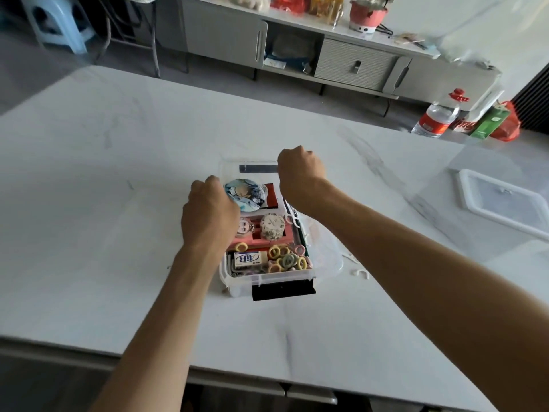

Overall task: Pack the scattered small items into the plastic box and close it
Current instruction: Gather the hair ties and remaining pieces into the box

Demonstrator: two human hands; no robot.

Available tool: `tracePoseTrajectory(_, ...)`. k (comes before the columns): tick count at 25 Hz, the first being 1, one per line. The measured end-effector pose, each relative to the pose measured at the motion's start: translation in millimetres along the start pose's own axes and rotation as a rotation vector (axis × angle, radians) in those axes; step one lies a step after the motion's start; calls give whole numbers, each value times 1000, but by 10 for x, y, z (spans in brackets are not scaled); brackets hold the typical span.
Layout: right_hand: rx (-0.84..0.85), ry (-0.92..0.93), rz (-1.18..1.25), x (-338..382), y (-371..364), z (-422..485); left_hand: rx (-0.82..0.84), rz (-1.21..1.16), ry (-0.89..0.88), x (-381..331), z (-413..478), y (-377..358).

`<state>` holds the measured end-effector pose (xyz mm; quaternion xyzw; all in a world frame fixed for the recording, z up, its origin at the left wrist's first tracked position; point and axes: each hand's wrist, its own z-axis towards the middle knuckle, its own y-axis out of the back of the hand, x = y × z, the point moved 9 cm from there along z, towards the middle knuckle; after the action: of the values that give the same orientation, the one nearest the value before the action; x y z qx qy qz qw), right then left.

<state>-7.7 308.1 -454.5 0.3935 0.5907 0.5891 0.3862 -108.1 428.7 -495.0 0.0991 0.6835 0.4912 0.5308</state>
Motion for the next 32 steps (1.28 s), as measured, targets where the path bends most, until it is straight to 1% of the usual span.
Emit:
tracePoseTrajectory(3,30,57,-33,71,-18,-35,4,-2,-23,-6,3,4)
tracePoseTrajectory(5,-15,84,93,-33,78,-81,6,7,-6,0,8,6)
tracePoseTrajectory(6,-77,74,196,-162,165,-122,9,20,1,0,7,8)
tracePoseTrajectory(8,-200,-16,443,-611,255,-321,12,40,12,-6,0,14)
tracePoseTrajectory(9,-233,-85,533,-898,201,-475,8,49,17,-7,0,18)
tracePoseTrajectory(10,-221,-147,554,-1156,70,-644,0,58,21,-4,-3,21)
tracePoseTrajectory(11,-156,-203,519,-1364,-133,-817,-8,70,23,-6,-5,20)
tracePoseTrajectory(12,-49,-242,443,-1504,-387,-960,-17,80,24,-5,-3,18)
tracePoseTrajectory(13,69,-247,353,-1568,-631,-1064,-29,87,27,5,1,20)
tracePoseTrajectory(14,150,-229,272,-1586,-827,-1131,-40,96,29,7,3,16)
tracePoseTrajectory(15,169,-203,227,-1586,-944,-1148,-51,105,27,3,8,6)
tracePoseTrajectory(19,23,-155,245,-1563,-946,-1052,-60,95,-12,-50,7,-21)
tracePoseTrajectory(23,29,-166,341,-1629,-983,-977,-75,93,-37,-64,23,-42)
tracePoseTrajectory(27,11,-150,274,-1696,-978,-983,-79,91,-46,-54,22,-37)
tracePoseTrajectory(30,2,-175,302,-1691,-1007,-946,-77,89,-43,-59,22,-31)
tracePoseTrajectory(32,13,-173,278,-1661,-1023,-910,-73,90,-41,-71,18,-40)
